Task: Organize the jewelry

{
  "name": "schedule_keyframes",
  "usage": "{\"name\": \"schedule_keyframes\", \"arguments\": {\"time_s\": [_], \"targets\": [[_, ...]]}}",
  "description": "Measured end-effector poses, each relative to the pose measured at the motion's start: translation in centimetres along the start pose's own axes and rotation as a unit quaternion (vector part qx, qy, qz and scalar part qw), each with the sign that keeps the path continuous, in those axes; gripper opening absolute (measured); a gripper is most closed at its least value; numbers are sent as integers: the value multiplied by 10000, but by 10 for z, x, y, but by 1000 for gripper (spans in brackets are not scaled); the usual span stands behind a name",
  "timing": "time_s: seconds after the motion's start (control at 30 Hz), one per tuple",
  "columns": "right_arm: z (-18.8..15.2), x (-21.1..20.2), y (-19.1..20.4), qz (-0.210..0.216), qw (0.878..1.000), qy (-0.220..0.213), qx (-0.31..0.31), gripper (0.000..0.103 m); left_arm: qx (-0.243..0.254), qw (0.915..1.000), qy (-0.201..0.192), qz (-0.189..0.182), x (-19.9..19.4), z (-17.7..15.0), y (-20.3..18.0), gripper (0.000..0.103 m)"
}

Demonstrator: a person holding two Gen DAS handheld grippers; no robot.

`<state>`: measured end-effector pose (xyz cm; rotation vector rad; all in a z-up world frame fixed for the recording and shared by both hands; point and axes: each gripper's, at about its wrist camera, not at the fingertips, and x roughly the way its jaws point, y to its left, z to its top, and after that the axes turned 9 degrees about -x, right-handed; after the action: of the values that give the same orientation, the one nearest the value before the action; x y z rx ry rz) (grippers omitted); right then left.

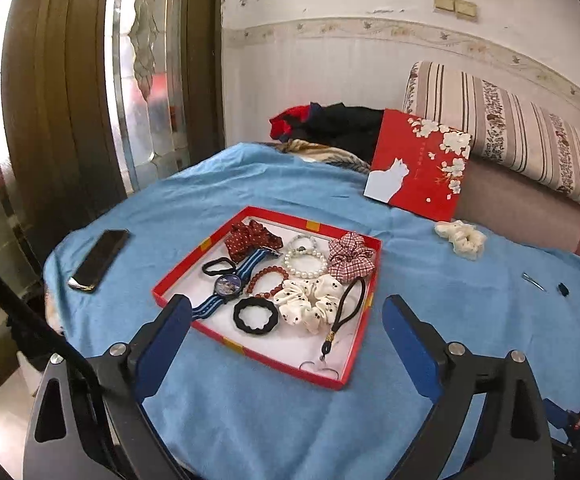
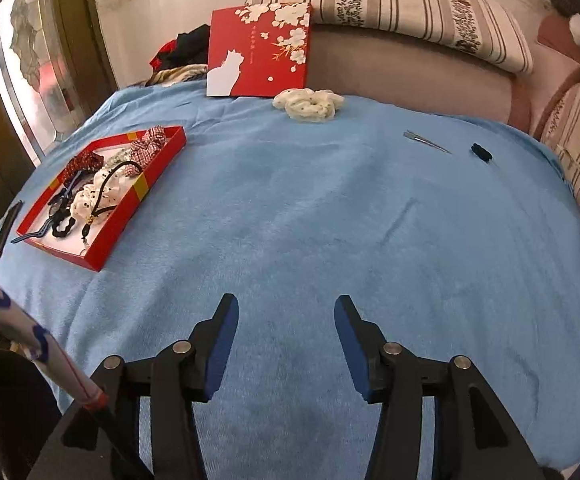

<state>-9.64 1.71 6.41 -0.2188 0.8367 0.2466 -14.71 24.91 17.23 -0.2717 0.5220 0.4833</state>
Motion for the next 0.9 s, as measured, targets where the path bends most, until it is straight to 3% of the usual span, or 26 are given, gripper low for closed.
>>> {"name": "schedule_keyframes", "arguments": {"time_s": [0.2, 0.3, 0.5, 0.9], "targets": [[-10, -11, -7, 85, 9997, -104, 180, 55, 144, 9983, -363, 440, -33, -14, -12, 99], [-14, -17, -10, 106, 9994, -163, 284, 56, 122, 9982, -417, 410, -45, -19, -16, 101], [-21, -22, -11, 194, 9993, -168, 289, 57, 71, 9997, -175, 143, -49, -23, -23, 102], [-25, -21, -11, 23, 9997, -90, 212, 58, 392, 9974, 587, 163, -25, -45, -36, 102]]}}
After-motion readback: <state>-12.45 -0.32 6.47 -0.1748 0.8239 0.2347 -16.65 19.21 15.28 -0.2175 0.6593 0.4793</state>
